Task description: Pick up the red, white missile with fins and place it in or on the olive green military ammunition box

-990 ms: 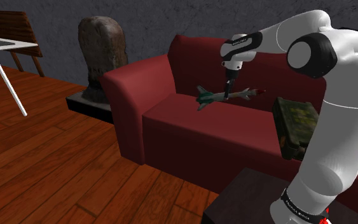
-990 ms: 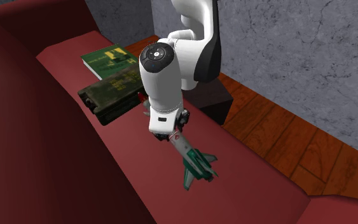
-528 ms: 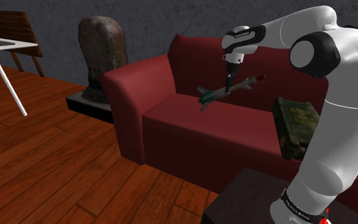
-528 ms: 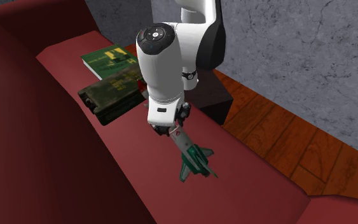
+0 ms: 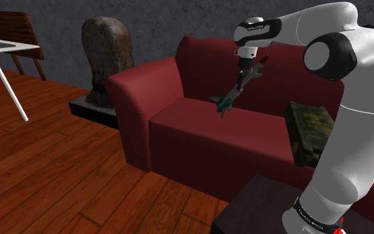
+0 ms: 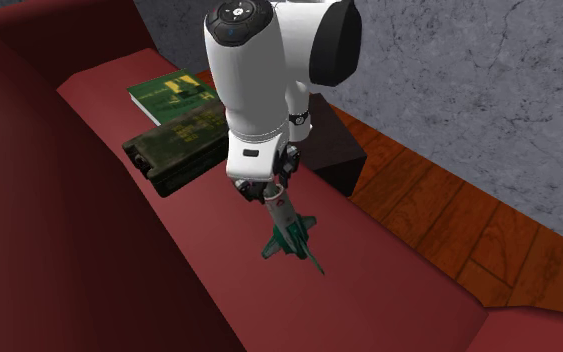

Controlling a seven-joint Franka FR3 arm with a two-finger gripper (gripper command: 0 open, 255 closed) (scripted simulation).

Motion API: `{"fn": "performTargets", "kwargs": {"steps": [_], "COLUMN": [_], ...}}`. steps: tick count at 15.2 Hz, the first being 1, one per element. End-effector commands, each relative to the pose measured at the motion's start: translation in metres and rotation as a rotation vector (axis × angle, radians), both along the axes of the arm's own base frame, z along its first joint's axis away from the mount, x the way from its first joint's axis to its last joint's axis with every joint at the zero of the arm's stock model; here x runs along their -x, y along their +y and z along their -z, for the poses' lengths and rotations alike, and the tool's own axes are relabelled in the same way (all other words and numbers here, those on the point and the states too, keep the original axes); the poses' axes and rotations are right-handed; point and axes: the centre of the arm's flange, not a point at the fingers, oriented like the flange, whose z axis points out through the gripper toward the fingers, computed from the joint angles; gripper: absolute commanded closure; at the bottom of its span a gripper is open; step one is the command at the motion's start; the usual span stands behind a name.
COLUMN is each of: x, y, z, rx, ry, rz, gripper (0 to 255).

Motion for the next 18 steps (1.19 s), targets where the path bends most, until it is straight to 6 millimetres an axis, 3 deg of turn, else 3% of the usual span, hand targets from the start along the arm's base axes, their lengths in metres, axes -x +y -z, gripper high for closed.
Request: {"fn": "performTargets", "kwargs": {"steps": [1,6,18], "x": [-0.001,-0.001,0.152], "y": [0.000,0.000,-0.042], "z": [-0.012,-0.036,-0.032], "rx": [0.000,0.000,0.000], "ry": [0.000,0.000,0.000], "rz": [0.000,0.000,0.000], "gripper": [255,255,255]}}
